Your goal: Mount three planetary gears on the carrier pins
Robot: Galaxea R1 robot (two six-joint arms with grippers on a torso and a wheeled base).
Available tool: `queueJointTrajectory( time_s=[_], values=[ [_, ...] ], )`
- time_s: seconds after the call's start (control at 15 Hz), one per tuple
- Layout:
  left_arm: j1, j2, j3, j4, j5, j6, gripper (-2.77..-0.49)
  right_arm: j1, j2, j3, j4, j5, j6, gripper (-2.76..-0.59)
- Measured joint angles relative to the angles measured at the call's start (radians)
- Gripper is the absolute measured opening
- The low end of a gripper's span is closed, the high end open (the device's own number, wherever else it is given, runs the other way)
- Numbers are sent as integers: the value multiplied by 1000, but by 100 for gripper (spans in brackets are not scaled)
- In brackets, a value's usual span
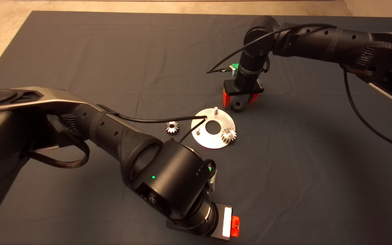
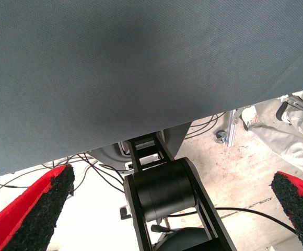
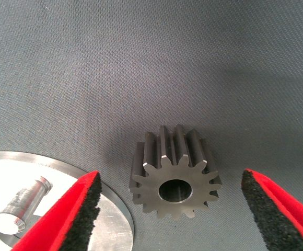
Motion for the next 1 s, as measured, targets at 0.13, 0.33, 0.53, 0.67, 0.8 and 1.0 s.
queueJointTrajectory(
  time_s=[0.13,0.33,0.53,0.67,0.8,1.0],
  values=[
    [0,0,6,0,0,0,-51,0,0,0,0,0,-3,-140],
    [0,-2,46,0,0,-20,-51,0,0,6,0,0,-3,-155],
    [0,-6,75,0,0,-40,-51,0,0,7,0,0,-3,-169],
    [0,-13,82,0,0,-46,-51,0,-3,7,0,0,-3,-169],
    [0,-20,90,0,0,-47,-51,0,-6,7,0,-1,-4,-179],
    [0,-31,99,0,0,-50,-51,0,-6,7,0,-3,-26,-184]
  ],
)
